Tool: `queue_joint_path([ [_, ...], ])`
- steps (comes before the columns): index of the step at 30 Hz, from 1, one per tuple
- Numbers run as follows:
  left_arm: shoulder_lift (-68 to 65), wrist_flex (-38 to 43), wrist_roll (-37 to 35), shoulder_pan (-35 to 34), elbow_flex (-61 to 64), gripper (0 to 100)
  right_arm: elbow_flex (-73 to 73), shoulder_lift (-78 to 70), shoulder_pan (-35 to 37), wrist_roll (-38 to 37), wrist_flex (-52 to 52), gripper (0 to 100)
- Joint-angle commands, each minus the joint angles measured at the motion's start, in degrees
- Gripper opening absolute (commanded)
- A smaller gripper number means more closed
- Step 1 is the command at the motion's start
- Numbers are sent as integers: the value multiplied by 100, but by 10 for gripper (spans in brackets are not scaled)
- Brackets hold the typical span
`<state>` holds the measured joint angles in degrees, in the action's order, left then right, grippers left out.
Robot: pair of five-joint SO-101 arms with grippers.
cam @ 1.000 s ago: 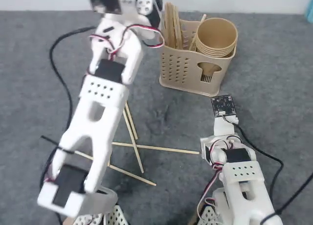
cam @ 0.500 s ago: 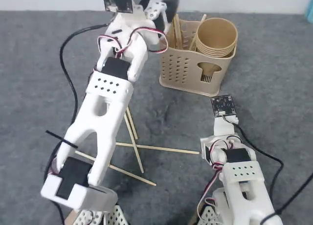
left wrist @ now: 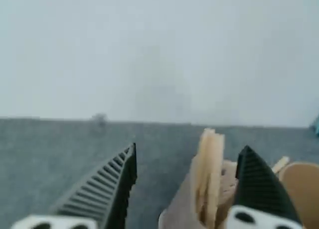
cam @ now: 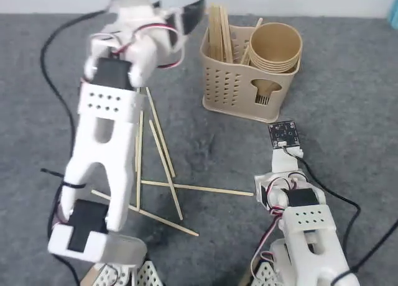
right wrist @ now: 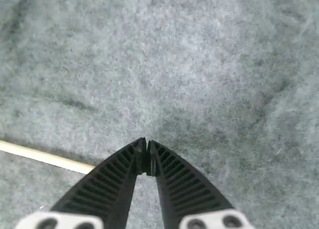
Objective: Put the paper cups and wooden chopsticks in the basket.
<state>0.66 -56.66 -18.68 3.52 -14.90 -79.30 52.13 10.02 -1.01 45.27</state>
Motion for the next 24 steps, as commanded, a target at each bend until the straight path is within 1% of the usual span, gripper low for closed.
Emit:
queue_joint_path([
  [1,62,-826,-360,-369,-330,240,53,171,-57,-70,-84,8],
  [4,44,-1275,-360,-624,-198,117,53,171,-57,-70,-75,8],
  [7,44,-1327,-360,-870,189,7,53,171,-57,-70,-66,8],
  [9,44,-1310,-352,-1002,505,21,53,171,-57,-70,-48,8],
  [12,44,-897,-185,-1134,1174,38,53,171,-57,-70,-48,8],
  [15,44,-53,105,-1143,2070,45,53,171,-57,-70,-48,8],
  [19,35,1222,167,-1178,3152,49,53,171,-57,-70,-48,8],
  [21,26,1530,167,-1178,3407,49,53,171,-57,-70,-48,8],
  [24,-290,1635,167,-1196,3354,50,53,171,-57,-70,-48,8],
])
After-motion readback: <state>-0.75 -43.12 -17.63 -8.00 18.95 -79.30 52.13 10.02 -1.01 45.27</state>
